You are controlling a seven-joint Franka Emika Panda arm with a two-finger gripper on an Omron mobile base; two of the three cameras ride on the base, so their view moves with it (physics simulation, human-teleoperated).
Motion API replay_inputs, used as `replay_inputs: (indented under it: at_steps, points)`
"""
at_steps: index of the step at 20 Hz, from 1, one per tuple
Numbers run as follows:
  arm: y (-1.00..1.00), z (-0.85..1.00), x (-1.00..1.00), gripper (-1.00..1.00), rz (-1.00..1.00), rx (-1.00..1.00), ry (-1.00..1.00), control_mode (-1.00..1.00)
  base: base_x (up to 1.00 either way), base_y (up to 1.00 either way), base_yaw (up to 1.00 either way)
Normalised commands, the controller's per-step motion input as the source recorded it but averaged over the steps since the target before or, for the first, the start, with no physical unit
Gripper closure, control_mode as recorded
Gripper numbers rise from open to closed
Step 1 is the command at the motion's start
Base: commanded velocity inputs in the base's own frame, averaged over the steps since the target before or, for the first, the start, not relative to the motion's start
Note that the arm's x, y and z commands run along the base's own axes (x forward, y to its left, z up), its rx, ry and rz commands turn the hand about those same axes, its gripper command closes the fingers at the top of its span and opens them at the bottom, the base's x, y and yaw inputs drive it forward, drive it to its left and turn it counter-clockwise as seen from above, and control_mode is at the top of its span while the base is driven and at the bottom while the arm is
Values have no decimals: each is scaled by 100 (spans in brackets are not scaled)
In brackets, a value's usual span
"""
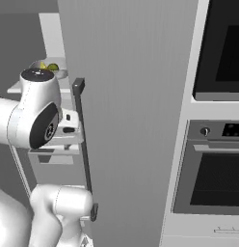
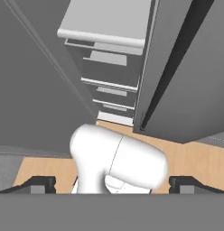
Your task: Take the meat container that has the steak and place it on the second highest rack of the freezer. Then take the vegetable container that has the lemon wedge and lime and place it on the highest rack of the freezer.
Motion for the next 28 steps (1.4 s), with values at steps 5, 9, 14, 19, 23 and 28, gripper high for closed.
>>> replay_inputs:
  at_steps: [5,9,14,19,23,28]
  points:
    - [5,0,-3,-100,0,1,0,100,-6,0,-5]
    - [0,0,0,-100,0,0,0,100,-21,-8,-25]
    - [0,0,0,-100,0,0,0,100,-12,-95,-5]
    - [0,0,0,-100,0,0,0,100,0,-100,8]
    - [0,0,0,-100,0,0,0,100,0,-100,38]
    - [0,0,0,-100,0,0,0,100,-1,-100,28]
